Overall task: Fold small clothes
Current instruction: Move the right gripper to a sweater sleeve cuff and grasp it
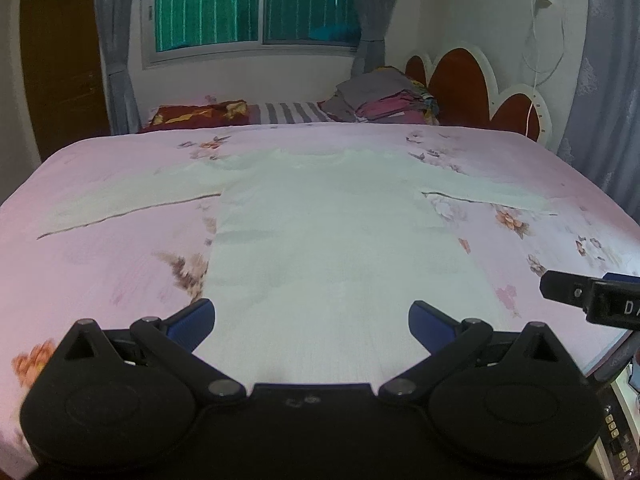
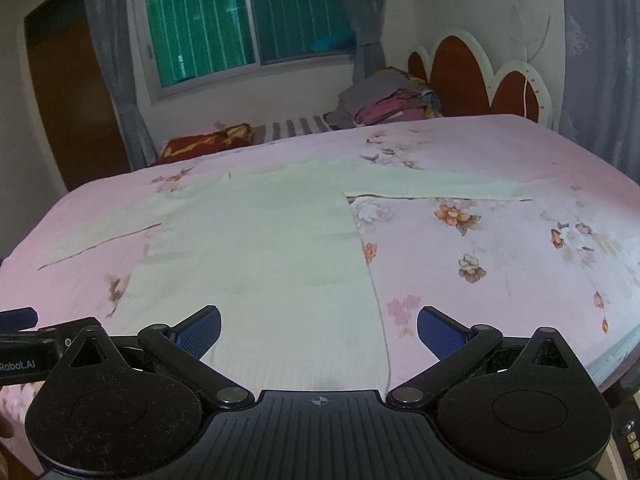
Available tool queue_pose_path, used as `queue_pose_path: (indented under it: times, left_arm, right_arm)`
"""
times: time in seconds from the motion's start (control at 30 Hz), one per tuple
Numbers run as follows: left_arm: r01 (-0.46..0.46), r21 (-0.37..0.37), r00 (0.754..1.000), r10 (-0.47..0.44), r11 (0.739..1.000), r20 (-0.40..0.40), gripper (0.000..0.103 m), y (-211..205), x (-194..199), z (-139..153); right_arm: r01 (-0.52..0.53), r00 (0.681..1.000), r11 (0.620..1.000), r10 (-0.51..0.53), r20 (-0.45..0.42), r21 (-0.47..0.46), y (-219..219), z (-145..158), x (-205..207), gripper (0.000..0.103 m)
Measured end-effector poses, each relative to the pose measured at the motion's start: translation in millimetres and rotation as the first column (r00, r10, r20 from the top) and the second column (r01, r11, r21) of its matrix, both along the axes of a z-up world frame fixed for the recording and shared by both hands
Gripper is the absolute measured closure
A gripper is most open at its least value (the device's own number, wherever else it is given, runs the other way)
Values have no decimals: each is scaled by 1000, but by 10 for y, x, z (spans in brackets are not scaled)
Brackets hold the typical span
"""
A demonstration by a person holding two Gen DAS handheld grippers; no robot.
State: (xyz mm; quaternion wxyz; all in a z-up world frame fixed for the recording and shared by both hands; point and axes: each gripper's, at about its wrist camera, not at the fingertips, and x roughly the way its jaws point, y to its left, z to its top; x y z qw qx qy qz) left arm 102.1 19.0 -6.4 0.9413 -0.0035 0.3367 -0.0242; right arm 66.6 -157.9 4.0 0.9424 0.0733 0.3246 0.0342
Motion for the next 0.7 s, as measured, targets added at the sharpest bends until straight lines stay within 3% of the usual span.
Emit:
queue_pose_path:
  times: [0.23,0.4,0.57,0.67,0.7]
  left_arm:
    - [30,-65,1000,-30,997,-1,0,117,531,-40]
    - [55,-122,997,-62,991,-56,0,156,895,-165]
    - [60,-137,996,-68,989,-56,0,58,1189,-265]
    - [120,-228,988,-137,966,-65,3,7,1394,-316]
    - [117,-229,989,-135,966,-64,3,-36,1459,-323]
  right_arm:
    - [67,998,998,-67,14,-8,25,29,422,0]
    - [136,991,990,-135,23,-25,-79,46,641,0]
    - [202,979,978,-201,30,-44,-379,20,877,0]
    - [240,971,970,-239,31,-45,-625,-32,1081,0]
    - [247,969,968,-246,37,-41,-736,-49,1167,0]
